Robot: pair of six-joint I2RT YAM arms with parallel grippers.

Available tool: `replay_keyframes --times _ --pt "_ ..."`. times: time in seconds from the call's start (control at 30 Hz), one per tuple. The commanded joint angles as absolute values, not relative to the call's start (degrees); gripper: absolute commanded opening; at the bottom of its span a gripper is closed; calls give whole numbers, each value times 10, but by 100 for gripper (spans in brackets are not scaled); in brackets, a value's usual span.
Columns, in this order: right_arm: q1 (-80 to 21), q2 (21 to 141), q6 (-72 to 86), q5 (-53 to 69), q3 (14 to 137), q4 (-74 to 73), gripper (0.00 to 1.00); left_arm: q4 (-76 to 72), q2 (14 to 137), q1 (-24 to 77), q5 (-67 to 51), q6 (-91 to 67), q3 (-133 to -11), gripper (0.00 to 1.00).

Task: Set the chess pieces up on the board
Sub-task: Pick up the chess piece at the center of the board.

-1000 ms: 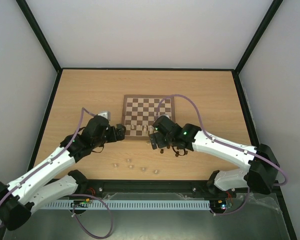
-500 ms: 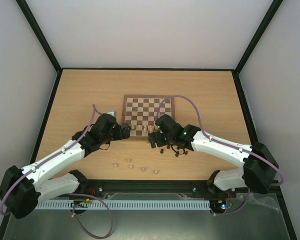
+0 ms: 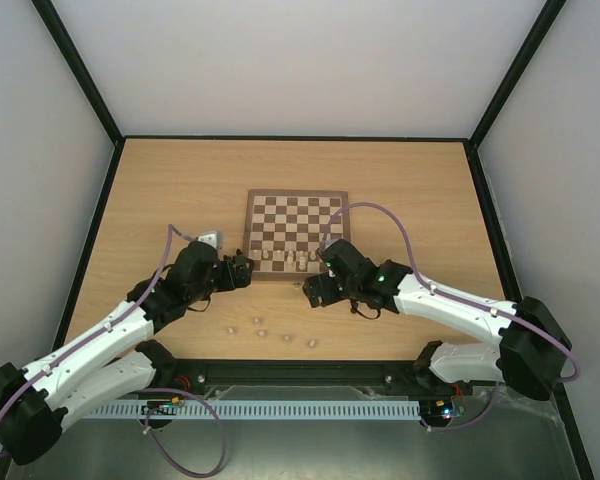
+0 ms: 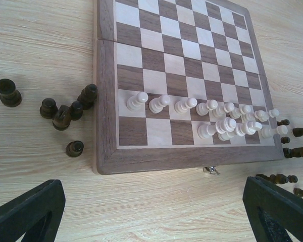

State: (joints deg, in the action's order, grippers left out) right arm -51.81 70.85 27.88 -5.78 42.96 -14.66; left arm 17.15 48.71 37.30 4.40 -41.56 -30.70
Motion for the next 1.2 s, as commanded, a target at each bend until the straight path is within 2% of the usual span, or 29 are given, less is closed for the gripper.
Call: replay_keyframes --times 0.0,0.6,1.17 --pt "-516 689 279 -44 415 -140 99 163 479 371 37 -421 -293 100" --pt "-517 710 269 -21 426 -132 99 155 478 371 53 -412 -286 99" --pt "-519 595 281 -61 413 -146 99 149 453 371 54 -414 -286 99"
